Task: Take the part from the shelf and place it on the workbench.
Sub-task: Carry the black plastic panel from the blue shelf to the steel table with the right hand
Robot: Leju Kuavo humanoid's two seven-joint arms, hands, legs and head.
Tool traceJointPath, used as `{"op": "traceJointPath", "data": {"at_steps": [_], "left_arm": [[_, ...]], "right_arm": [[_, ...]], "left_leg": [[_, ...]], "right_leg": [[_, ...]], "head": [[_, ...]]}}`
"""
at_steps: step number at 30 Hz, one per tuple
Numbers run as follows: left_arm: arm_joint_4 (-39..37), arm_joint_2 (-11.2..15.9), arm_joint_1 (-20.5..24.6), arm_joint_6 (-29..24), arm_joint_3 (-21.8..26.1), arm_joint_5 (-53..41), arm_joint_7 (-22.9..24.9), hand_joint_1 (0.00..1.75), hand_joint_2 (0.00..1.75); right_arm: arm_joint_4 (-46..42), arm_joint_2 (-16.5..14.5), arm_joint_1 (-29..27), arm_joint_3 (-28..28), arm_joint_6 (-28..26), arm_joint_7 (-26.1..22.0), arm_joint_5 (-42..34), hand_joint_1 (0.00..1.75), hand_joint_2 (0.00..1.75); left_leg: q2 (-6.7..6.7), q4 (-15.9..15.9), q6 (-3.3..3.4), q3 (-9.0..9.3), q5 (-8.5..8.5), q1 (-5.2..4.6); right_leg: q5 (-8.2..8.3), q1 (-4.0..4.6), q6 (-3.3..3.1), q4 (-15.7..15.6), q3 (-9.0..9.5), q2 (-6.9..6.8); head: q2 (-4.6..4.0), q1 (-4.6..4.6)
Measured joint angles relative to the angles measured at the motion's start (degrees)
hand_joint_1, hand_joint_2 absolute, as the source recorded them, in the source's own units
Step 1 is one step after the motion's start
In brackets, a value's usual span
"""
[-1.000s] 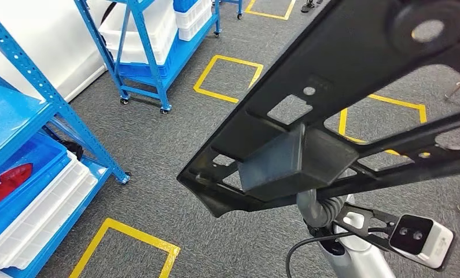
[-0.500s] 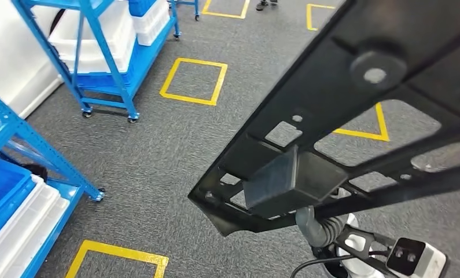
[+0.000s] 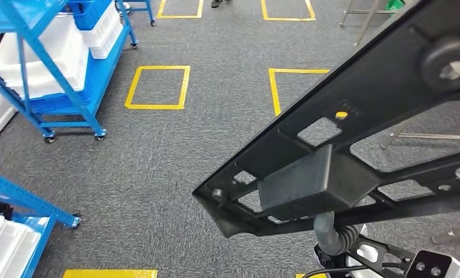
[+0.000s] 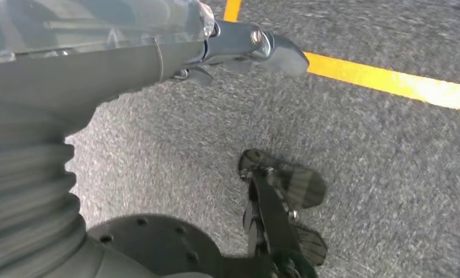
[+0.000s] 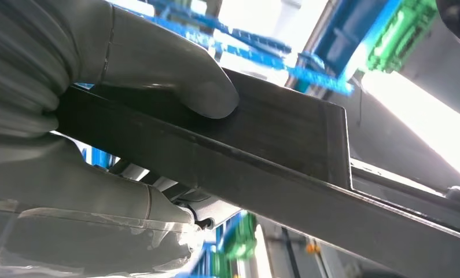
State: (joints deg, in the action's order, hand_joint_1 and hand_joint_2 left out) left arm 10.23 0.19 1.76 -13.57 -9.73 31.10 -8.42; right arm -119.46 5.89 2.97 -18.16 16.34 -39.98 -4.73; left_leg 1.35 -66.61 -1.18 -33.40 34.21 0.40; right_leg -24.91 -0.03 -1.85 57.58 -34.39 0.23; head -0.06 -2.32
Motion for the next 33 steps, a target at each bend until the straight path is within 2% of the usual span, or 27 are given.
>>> {"op": "traceJointPath", "data": {"at_steps": [1, 2, 3, 4, 5, 7, 9, 11, 12, 13, 15, 16, 17, 18, 19, 20, 22, 23, 24, 26, 27, 28, 29, 30, 31, 32, 33], "left_arm": [[0.0, 0.0, -0.1, 0.0, 0.0, 0.0, 0.0, 0.00, 1.75], [0.0, 0.0, -0.1, -0.1, 0.0, 0.0, 0.0, 0.00, 1.75], [0.0, 0.0, -0.2, -0.1, 0.0, 0.0, 0.0, 0.00, 1.75], [0.0, 0.0, -0.2, -0.1, 0.0, 0.0, 0.1, 0.00, 1.75], [0.0, 0.0, -0.3, -0.1, 0.0, 0.0, 0.1, 0.00, 1.75], [0.0, 0.1, -0.3, -0.1, 0.0, 0.0, 0.2, 0.00, 1.75], [0.0, 0.2, -0.2, 0.0, 0.0, 0.0, 0.3, 0.00, 1.75], [0.0, 0.2, 0.1, 0.0, 0.0, 0.0, 0.3, 0.00, 1.75], [0.0, 0.2, 0.2, 0.0, 0.0, 0.0, 0.4, 0.00, 1.75], [0.0, 0.3, 0.2, 0.0, 0.0, 0.1, 0.4, 0.00, 1.75], [0.0, 0.5, 0.1, -0.2, 0.0, 0.3, 0.5, 0.00, 1.75], [0.0, 0.7, 0.1, -0.3, 0.0, 0.5, 0.6, 0.00, 1.75], [0.0, 0.9, 0.0, -0.3, 0.0, 0.7, 0.8, 0.00, 1.75], [0.0, 1.1, 0.1, -0.4, 0.1, 0.8, 1.0, 0.00, 1.75], [0.0, 1.3, 0.1, -0.4, 0.1, 1.0, 1.3, 0.00, 1.75], [0.0, 1.4, 0.3, -0.5, 0.2, 1.2, 1.4, 0.00, 1.75], [0.0, 1.6, 0.5, -0.7, 0.4, 1.6, 1.5, 0.00, 1.75], [0.0, 1.7, 0.5, -0.8, 0.6, 1.8, 1.5, 0.00, 1.75], [0.0, 1.8, 0.5, -1.0, 0.9, 2.1, 1.5, 0.00, 1.75], [0.0, 2.0, 0.6, -1.5, 1.4, 3.0, 1.4, 0.00, 1.75], [0.0, 2.1, 0.6, -1.7, 1.8, 3.4, 1.3, 0.00, 1.75], [0.0, 2.2, 0.6, -1.9, 2.1, 3.8, 1.1, 0.00, 1.75], [0.0, 2.3, 0.5, -2.0, 2.5, 4.0, 1.0, 0.00, 1.75], [0.0, 2.4, 0.4, -2.2, 2.8, 4.2, 0.9, 0.00, 1.75], [0.0, 2.5, 0.3, -2.5, 3.1, 4.5, 0.9, 0.00, 1.75], [0.0, 2.7, 0.2, -2.9, 3.4, 4.9, 0.8, 0.00, 1.75], [0.0, 2.8, 0.1, -3.4, 3.8, 5.3, 0.9, 0.00, 1.75]], "right_arm": [[0.2, -0.2, 0.1, 0.1, -0.3, 0.0, 0.2, 1.75, 1.75], [0.4, -0.5, 0.2, 0.1, -0.6, 0.0, 0.5, 1.75, 1.75], [0.5, -0.8, 0.2, 0.0, -1.1, 0.0, 0.7, 1.75, 1.75], [0.6, -1.0, 0.3, 0.0, -1.7, 0.0, 1.0, 1.75, 1.75], [0.7, -1.2, 0.4, -0.2, -2.3, 0.0, 1.1, 1.75, 1.75], [0.7, -1.4, 0.9, -0.7, -3.3, 0.0, 1.2, 1.75, 1.75], [0.6, -1.6, 1.6, -1.3, -3.8, 0.0, 1.2, 1.75, 1.75], [0.6, -1.6, 2.2, -1.8, -4.0, 0.0, 1.0, 1.75, 1.75], [0.6, -1.6, 2.6, -1.9, -4.1, 0.0, 0.8, 1.75, 1.75], [0.6, -1.6, 3.3, -2.0, -4.2, 0.0, 0.7, 1.75, 1.75], [0.9, -1.6, 5.0, -2.2, -4.4, 0.0, 0.4, 1.75, 1.75], [1.1, -1.6, 5.7, -2.4, -4.8, 0.0, 0.2, 1.75, 1.75], [1.4, -1.6, 6.3, -2.7, -5.3, 0.0, 0.0, 1.75, 1.75], [1.8, -1.6, 6.9, -2.9, -5.9, 0.0, -0.3, 1.75, 1.75], [2.1, -1.6, 7.6, -3.1, -6.5, 0.0, -0.5, 1.75, 1.75], [2.4, -1.6, 8.3, -3.4, -7.0, 0.0, -0.6, 1.75, 1.75], [2.7, -1.6, 9.4, -3.9, -7.7, 0.0, -0.6, 1.75, 1.75], [2.8, -1.7, 9.7, -4.1, -7.9, 0.0, -0.6, 1.75, 1.75], [2.8, -1.7, 9.8, -4.3, -8.0, 0.0, -0.6, 1.75, 1.75], [3.0, -1.7, 9.9, -4.6, -8.2, 0.0, -0.3, 1.75, 1.75], [3.0, -1.7, 9.9, -4.7, -8.2, 0.0, -0.1, 1.75, 1.75], [3.0, -1.8, 10.0, -4.9, -8.1, 0.0, 0.1, 1.75, 1.75], [3.1, -2.0, 10.0, -5.1, -8.1, 0.0, 0.4, 1.75, 1.75], [3.2, -2.2, 10.1, -5.3, -8.0, 0.0, 0.6, 1.75, 1.75], [3.3, -2.4, 10.1, -5.4, -7.9, 0.0, 0.7, 1.75, 1.75], [3.4, -2.6, 10.1, -5.5, -7.9, 0.0, 0.8, 1.75, 1.75], [3.5, -2.7, 10.0, -5.6, -7.9, 0.0, 0.9, 1.75, 1.75]], "left_leg": [[-0.55, -3.8, -0.08, -1.88, 1.52, 0.02], [-0.74, -6.4, -0.15, -3.25, 2.03, 0.03], [-0.82, -6.9, -0.17, -3.77, 1.36, 0.06], [-0.98, -5.2, -0.14, -3.24, -0.40, 0.12], [-1.52, -1.6, -0.07, -1.86, -2.81, 0.20], [-4.15, 5.6, 0.16, 1.03, -6.04, 0.44], [-5.65, 8.4, 0.48, 2.14, -6.58, 0.43], [-4.53, 8.8, 1.07, 2.32, -6.86, 0.37], [-3.84, 9.0, 1.46, 2.42, -7.06, 0.42], [-3.07, 9.3, 1.80, 2.50, -7.24, 0.48], [-1.48, 9.5, 2.21, 2.52, -7.35, 0.34], [-0.69, 9.5, 2.28, 2.49, -7.31, 0.22], [0.09, 9.5, 2.30, 2.48, -7.26, 0.14], [0.85, 9.5, 2.27, 2.49, -7.20, 0.11], [1.56, 9.5, 2.20, 2.53, -7.12, 0.10], [2.22, 9.5, 2.07, 2.65, -7.02, 0.10], [3.29, 9.4, 1.62, 3.00, -6.69, -0.06], [3.73, 9.4, 1.33, 3.16, -6.52, -0.18], [4.20, 9.4, 1.02, 3.28, -6.37, -0.30], [5.15, 9.5, 0.35, 3.51, -6.09, -0.30], [4.71, 9.2, 0.01, 3.57, -5.70, -0.17], [3.68, 8.2, -0.25, 3.23, -4.85, -0.04], [2.24, 5.9, -0.45, 2.27, -3.43, 0.10], [0.73, 2.3, -0.54, 0.62, -1.60, 0.18], [-0.12, -1.9, -0.60, -1.53, 0.20, 0.20], [-0.53, -5.6, -0.63, -3.52, 1.32, 0.21], [-0.73, -7.7, -0.62, -4.81, 1.36, 0.21]], "right_leg": [[0.03, 0.03, -0.08, 0.0, -0.02, 0.71], [0.03, 0.05, -0.09, 0.1, 0.00, 1.47], [0.02, 0.05, -0.09, 0.1, 0.04, 2.29], [0.00, 0.03, -0.04, 0.2, 0.10, 3.11], [-0.05, 0.00, 0.05, 0.3, 0.18, 3.89], [-0.19, 0.00, 0.46, 0.7, 0.07, 5.28], [-0.12, -0.14, 1.13, 1.0, -0.36, 6.45], [0.11, -0.34, 1.85, 1.0, -0.73, 7.49], [-0.16, -0.29, 2.11, 1.4, -1.01, 6.95], [-1.04, -0.21, 2.33, 2.8, -1.75, 5.69], [-4.39, -0.20, 2.72, 9.1, -4.83, 2.09], [-6.06, -0.33, 2.91, 13.1, -6.78, 1.01], [-6.99, -0.50, 3.07, 16.1, -8.26, 0.48], [-6.90, -0.63, 3.16, 17.2, -8.84, 0.19], [-5.75, -0.72, 3.18, 16.0, -8.17, -0.11], [-3.93, -0.76, 3.12, 12.6, -6.40, -0.65], [-1.18, -0.40, 2.64, 4.5, -2.09, -3.41], [-0.68, -0.11, 2.30, 2.1, -0.84, -4.38], [-0.73, 0.19, 1.96, 1.0, -0.39, -4.90], [-0.60, 0.35, 1.26, 0.8, -0.47, -3.51], [-0.48, 0.24, 0.93, 0.6, -0.38, -2.81], [-0.35, 0.11, 0.56, 0.4, -0.27, -2.13], [-0.23, -0.04, 0.22, 0.2, -0.14, -1.51], [-0.21, 0.01, 0.01, 0.1, -0.12, -0.86], [-0.20, 0.08, -0.17, 0.2, -0.14, -0.13], [-0.19, 0.16, -0.28, 0.2, -0.13, 0.70], [-0.20, 0.23, -0.31, 0.2, -0.09, 1.60]], "head": [[0.00, 0.00], [0.00, 0.00], [-0.01, 0.00], [-0.01, 0.00], [-0.01, 0.00], [0.00, 0.00], [0.01, -0.01], [0.00, -0.01], [0.00, 0.00], [-0.01, 0.01], [0.00, 0.01], [0.00, 0.00], [0.00, 0.00], [-0.01, 0.00], [-0.01, 0.00], [-0.01, 0.00], [-0.01, 0.00], [-0.01, 0.00], [-0.01, 0.00], [0.00, 0.00], [0.00, 0.00], [0.01, -0.01], [0.01, -0.01], [0.00, -0.02], [0.00, -0.02], [-0.01, -0.02], [-0.01, -0.02]]}}
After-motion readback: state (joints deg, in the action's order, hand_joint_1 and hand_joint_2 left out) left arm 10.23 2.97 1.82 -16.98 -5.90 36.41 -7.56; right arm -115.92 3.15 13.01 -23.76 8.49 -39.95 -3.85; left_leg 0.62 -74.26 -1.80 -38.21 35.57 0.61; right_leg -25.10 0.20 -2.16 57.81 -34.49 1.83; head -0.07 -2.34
